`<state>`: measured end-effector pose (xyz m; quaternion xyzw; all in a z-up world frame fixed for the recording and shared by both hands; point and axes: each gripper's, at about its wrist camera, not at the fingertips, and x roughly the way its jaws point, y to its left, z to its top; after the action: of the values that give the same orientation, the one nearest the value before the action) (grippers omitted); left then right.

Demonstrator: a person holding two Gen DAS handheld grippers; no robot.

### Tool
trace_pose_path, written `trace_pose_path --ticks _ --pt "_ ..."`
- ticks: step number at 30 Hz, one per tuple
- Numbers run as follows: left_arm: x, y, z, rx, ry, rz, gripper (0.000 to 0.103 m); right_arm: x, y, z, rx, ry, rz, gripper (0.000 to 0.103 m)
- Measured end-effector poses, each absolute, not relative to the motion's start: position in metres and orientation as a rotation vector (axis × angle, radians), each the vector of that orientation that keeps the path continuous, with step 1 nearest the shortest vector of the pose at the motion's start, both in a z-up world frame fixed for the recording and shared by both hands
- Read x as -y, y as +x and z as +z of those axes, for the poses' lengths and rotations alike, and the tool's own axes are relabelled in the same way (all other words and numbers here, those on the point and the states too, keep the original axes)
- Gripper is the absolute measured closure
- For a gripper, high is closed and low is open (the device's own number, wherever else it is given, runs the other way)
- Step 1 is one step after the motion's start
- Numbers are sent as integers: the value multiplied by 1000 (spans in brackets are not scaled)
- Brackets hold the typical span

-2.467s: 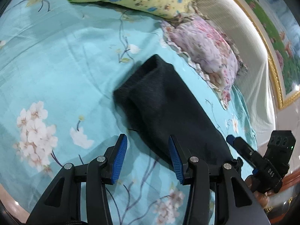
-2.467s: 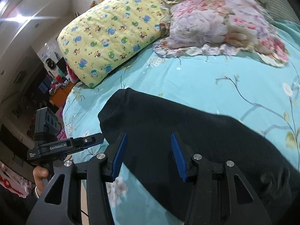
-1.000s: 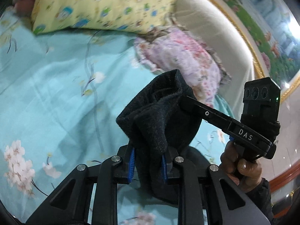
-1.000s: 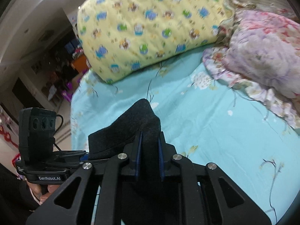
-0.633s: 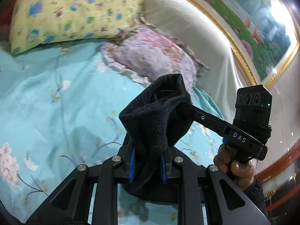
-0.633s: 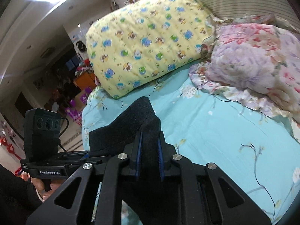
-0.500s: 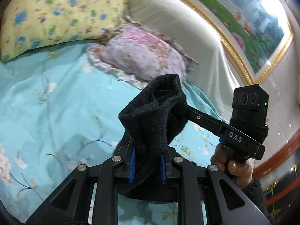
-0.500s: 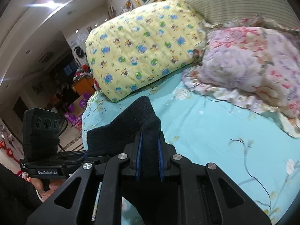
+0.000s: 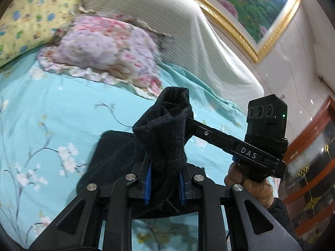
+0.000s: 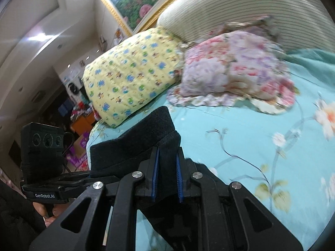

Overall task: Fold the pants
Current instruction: 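Lift the folded end with both grippers and fold it over the rest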

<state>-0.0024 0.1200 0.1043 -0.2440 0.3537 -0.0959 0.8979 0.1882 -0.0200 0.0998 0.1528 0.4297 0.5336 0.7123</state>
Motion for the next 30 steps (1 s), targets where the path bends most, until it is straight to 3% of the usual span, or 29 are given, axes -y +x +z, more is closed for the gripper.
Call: trace_pose_path --ticks 25,30 --pt "6 31 62 -852 -267 -325 83 152 172 24 -999 554 935 87" --pt "14 31 48 -844 -262 -359 77 160 169 10 -1025 566 892 83"
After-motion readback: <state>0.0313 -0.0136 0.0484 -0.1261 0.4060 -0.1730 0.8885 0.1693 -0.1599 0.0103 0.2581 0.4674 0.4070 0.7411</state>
